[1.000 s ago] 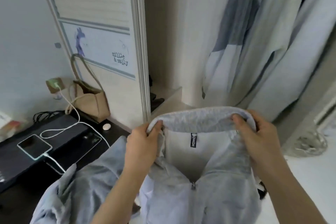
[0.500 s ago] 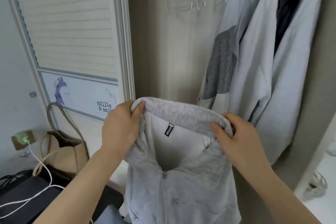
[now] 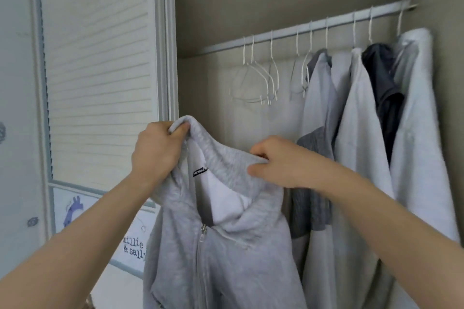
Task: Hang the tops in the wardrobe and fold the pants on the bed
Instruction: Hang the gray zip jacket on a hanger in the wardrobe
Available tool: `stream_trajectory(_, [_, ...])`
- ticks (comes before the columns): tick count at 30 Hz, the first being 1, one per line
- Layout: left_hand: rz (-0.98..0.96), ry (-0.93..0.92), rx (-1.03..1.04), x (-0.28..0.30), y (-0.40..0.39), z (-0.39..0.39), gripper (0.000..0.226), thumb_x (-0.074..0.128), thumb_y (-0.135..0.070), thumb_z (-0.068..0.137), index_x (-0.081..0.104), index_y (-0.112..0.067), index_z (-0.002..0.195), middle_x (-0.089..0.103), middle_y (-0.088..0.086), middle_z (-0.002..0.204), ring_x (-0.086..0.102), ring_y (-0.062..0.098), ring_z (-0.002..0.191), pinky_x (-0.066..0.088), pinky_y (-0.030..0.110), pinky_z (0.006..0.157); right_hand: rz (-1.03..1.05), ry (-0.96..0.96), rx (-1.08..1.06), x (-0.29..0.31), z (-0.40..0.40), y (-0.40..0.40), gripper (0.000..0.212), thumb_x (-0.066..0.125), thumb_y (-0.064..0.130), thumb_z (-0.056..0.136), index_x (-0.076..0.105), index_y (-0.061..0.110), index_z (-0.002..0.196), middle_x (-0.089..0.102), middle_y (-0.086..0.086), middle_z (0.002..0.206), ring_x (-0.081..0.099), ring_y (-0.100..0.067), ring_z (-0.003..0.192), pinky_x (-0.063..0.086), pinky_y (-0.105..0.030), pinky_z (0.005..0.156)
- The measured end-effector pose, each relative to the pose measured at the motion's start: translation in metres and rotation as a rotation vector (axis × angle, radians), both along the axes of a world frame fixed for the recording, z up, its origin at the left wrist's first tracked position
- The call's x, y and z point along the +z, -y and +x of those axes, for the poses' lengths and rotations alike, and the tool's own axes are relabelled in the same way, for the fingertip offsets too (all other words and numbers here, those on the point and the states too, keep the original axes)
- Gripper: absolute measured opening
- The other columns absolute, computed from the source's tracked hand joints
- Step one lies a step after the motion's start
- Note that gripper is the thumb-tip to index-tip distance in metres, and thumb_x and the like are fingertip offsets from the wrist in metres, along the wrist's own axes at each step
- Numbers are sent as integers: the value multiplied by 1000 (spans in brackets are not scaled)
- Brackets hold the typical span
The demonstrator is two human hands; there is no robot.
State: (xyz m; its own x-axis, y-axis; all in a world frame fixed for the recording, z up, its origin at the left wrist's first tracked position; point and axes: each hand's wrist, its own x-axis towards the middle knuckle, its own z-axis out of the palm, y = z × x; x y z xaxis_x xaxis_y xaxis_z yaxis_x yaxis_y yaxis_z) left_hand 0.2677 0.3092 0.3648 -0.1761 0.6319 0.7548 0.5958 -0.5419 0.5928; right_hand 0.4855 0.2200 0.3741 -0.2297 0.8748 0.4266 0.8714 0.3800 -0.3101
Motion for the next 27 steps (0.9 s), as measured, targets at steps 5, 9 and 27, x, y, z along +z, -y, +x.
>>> stream_trajectory(5, [223, -401, 311, 25, -36, 19, 44, 41, -54, 97, 50, -21, 69, 59, 3, 68, 58, 31, 69, 43, 34, 58, -5, -58, -68, 74, 9, -47, 28, 56, 33, 92, 67, 8, 85, 67, -5, 83, 65, -19, 76, 56, -34, 71])
stream_trajectory(9, [362, -541, 420, 33, -60, 24, 38, 49, -49, 96, 43, -20, 72, 56, 6, 59, 59, 34, 60, 32, 29, 51, 497, 43, -300, 126, 19, -93, 28, 47, 20, 93, 64, -2, 99, 64, -22, 106, 57, -37, 103, 44, -32, 80])
stream_trajectory(27, [602, -570, 402, 23, -85, 49, 58, 26, -59, 89, 56, -14, 68, 49, 5, 43, 52, 32, 40, 38, 27, 43, 470, 41, -901, 184, 123, -160, 35, 50, 12, 87, 54, 0, 120, 59, -19, 121, 58, -39, 109, 49, -43, 88])
